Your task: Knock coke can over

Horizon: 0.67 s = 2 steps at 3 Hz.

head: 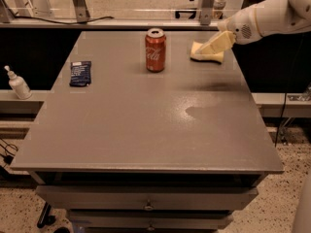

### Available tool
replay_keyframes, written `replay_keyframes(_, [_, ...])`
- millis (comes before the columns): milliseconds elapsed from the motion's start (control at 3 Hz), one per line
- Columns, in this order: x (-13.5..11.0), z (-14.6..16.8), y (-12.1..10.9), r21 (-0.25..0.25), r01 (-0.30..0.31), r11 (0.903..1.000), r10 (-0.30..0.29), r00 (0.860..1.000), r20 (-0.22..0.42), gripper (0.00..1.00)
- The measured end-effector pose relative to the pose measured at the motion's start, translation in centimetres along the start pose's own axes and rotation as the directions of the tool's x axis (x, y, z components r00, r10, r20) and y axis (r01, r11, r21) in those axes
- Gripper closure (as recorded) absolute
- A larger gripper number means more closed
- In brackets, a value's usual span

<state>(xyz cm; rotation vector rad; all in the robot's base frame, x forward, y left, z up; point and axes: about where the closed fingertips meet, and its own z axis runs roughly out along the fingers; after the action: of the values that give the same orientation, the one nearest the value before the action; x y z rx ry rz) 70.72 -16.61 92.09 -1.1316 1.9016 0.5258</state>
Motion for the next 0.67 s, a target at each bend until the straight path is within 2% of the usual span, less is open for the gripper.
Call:
replay_keyframes(333, [-3.3, 3.2, 1.6, -0.090, -0.022, 0.9957, 0.032, 0.993, 0.116, 0.00])
replay_keyframes(667, [-5.2, 6.3, 3.9, -0.167, -0.025, 0.9856, 0.057, 0.980, 0.192, 0.00])
